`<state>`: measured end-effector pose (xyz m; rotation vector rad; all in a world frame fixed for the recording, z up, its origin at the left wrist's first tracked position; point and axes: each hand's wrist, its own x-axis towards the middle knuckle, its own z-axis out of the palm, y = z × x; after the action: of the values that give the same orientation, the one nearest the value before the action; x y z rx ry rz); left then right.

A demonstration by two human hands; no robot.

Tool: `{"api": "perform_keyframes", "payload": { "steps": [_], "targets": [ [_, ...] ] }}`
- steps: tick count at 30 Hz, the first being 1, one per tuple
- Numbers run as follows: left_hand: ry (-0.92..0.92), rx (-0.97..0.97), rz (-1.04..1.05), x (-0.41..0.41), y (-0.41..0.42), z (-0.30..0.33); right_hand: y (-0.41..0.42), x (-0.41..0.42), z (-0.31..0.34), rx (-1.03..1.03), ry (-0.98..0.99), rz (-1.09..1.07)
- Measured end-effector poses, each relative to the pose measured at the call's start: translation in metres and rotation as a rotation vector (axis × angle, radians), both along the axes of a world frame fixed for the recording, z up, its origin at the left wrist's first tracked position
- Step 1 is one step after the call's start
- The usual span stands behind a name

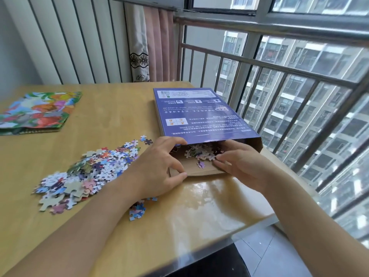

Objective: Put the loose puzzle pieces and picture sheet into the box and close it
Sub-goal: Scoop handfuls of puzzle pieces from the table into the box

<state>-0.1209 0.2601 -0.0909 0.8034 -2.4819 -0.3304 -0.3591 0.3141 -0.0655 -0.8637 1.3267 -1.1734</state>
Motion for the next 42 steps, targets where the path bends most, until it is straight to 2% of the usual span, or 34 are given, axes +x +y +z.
{"api": "perform_keyframes", "payload": {
  "steps": [3, 4, 6, 8, 10, 12, 14, 16, 20, 27, 30, 34, 36, 38, 40, 42],
  "targets": [
    [-0.002, -0.004, -0.001, -0.001, 0.0, 0.0, 0.01, -0.011, -0.006, -0.164, 0.931, 0.13],
    [0.001, -0.004, -0.001, -0.001, 0.0, 0.0, 0.012, -0.016, -0.008, -0.23, 1.183, 0.149],
    [0.014, 0.008, -0.001, -0.001, -0.001, -0.001, 0.017, -0.02, -0.009, -0.358, 1.44, 0.114],
    [0.023, 0.014, -0.005, -0.001, -0.001, -0.001, 0.02, -0.018, -0.009, -0.494, 1.4, 0.213],
    [0.018, 0.006, -0.01, -0.001, -0.001, -0.001, 0.022, -0.013, -0.008, -0.58, 1.307, 0.437],
    [0.017, 0.007, -0.008, -0.001, -0.002, -0.001, 0.02, -0.006, -0.006, -0.536, 1.34, 0.595],
    [0.015, 0.014, -0.007, 0.0, -0.002, -0.001, 0.015, -0.002, -0.005, -0.408, 1.372, 0.642],
    [0.014, 0.014, -0.009, 0.0, -0.002, -0.001, 0.004, 0.002, -0.006, -0.298, 1.386, 0.651],
    [0.02, 0.028, -0.006, 0.0, -0.002, 0.0, -0.024, -0.001, -0.01, -0.221, 1.353, 0.588],
    [0.012, 0.018, -0.002, 0.001, -0.002, 0.001, -0.001, 0.006, -0.004, -0.335, 1.485, 0.444],
    [0.003, 0.02, -0.003, 0.001, -0.001, 0.001, 0.006, 0.001, -0.01, -0.205, 1.626, 0.383],
    [0.006, 0.021, -0.005, 0.003, -0.002, 0.003, -0.011, -0.008, -0.005, -0.016, 1.491, 0.431],
    [0.001, 0.024, -0.016, 0.005, -0.003, 0.002, -0.015, -0.002, 0.001, -0.037, 1.45, 0.477],
    [0.058, 0.043, -0.007, 0.005, -0.003, 0.002, -0.01, 0.015, 0.011, -0.125, 1.508, 0.495],
    [0.21, 0.076, 0.074, 0.007, -0.005, 0.006, -0.003, 0.042, 0.024, -0.296, 1.475, 0.486],
    [0.359, 0.044, 0.212, 0.019, -0.015, 0.016, -0.008, 0.072, 0.034, -0.45, 1.337, 0.44]
  ]
}}
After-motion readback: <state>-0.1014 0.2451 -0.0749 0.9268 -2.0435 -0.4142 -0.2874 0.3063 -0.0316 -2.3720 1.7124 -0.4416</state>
